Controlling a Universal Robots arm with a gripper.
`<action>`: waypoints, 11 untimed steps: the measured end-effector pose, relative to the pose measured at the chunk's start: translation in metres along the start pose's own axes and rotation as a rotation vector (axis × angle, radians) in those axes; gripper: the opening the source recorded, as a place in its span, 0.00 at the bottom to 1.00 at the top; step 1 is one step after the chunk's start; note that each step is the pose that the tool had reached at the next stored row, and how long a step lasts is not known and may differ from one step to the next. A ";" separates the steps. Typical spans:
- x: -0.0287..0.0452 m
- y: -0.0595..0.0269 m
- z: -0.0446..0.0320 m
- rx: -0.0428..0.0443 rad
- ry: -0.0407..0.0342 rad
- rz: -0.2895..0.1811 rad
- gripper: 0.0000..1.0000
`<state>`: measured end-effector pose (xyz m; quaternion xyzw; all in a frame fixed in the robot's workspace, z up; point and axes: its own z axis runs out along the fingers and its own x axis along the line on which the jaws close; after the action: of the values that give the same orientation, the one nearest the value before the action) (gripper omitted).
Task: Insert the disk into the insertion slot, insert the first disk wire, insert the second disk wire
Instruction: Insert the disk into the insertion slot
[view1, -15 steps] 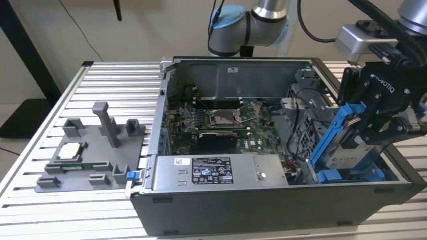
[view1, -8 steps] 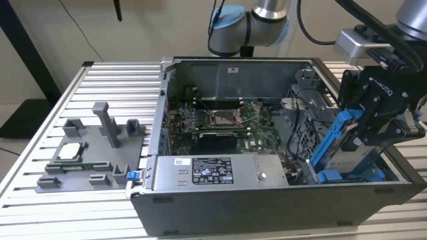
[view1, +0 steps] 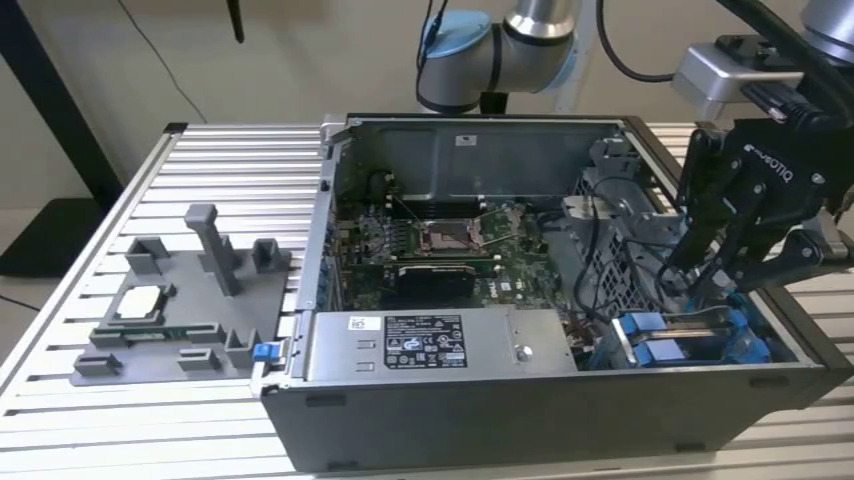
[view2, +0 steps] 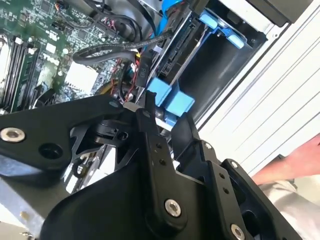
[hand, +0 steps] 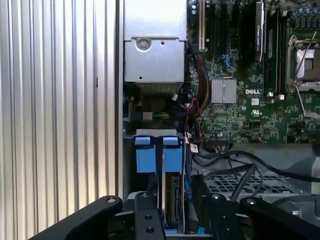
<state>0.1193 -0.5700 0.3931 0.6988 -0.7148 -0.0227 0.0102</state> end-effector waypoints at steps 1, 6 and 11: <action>-0.0001 0.0000 -0.0002 -0.0002 -0.0118 0.000 1.00; -0.0007 0.0000 -0.0003 0.0059 -0.1008 -0.008 1.00; -0.0008 -0.0001 0.0002 0.0281 -0.1160 -0.068 1.00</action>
<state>0.1195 -0.5692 0.3929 0.7205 -0.6902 -0.0535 -0.0418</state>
